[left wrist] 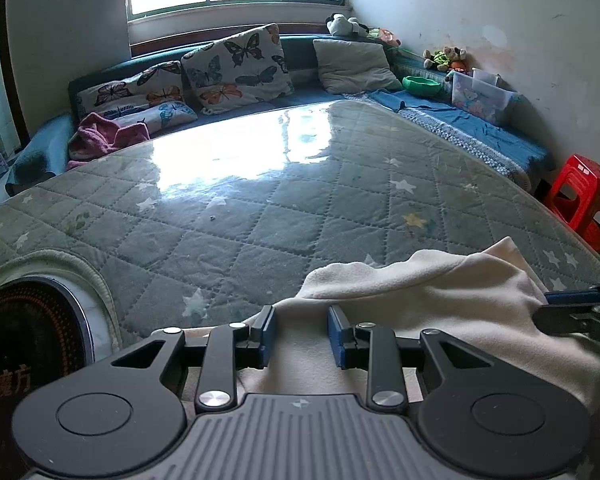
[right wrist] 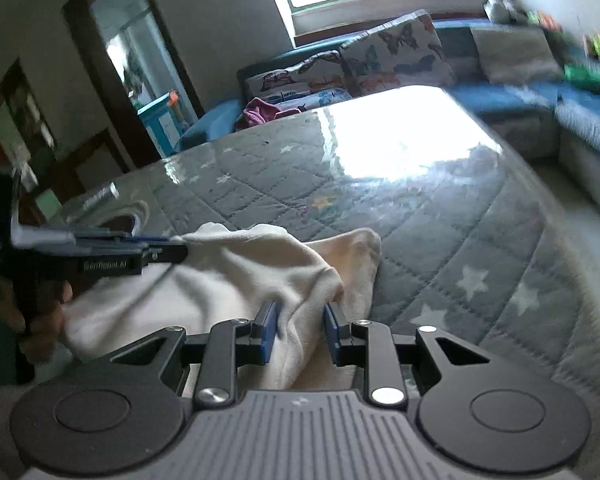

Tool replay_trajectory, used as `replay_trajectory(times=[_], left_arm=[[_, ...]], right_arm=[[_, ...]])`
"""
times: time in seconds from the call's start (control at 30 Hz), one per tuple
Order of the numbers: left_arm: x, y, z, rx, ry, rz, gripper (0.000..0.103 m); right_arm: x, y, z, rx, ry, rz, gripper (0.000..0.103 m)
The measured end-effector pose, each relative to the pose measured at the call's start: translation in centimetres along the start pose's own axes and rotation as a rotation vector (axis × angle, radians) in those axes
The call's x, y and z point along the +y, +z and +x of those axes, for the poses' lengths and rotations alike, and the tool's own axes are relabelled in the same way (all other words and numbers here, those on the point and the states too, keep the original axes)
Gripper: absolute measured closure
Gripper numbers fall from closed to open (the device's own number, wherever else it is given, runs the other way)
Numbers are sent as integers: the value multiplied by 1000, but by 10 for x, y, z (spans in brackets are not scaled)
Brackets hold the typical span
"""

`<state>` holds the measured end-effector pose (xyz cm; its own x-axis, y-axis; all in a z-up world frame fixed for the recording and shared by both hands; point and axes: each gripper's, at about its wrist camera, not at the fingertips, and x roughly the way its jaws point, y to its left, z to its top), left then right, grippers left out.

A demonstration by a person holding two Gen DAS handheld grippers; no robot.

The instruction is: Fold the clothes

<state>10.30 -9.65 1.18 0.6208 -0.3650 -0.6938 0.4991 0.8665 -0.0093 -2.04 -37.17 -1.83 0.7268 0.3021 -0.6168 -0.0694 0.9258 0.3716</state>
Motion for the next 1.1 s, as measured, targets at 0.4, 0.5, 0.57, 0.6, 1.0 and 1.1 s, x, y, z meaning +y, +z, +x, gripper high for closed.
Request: replay_trajectory(times=[0.4, 0.5, 0.57, 0.6, 1.0, 1.1], left_arm=[[1, -1, 0, -1, -1, -2, 70], [1, -1, 0, -1, 2, -3, 69], [1, -1, 0, -2, 4, -3, 69], [1, -1, 0, -3, 5, -2, 68], [1, -4, -1, -11, 16, 8, 62], [1, -4, -2, -14, 19, 9, 61]], right_arm=[[-26, 0, -6, -11, 43, 127, 84], [-22, -1, 2, -8, 57, 127, 90], [-15, 0, 1, -21, 33, 81, 97], [-8, 2, -1, -30, 8, 43, 97], [33, -12, 1, -83, -250, -297, 98], [43, -14, -13, -127, -251, -322, 98]])
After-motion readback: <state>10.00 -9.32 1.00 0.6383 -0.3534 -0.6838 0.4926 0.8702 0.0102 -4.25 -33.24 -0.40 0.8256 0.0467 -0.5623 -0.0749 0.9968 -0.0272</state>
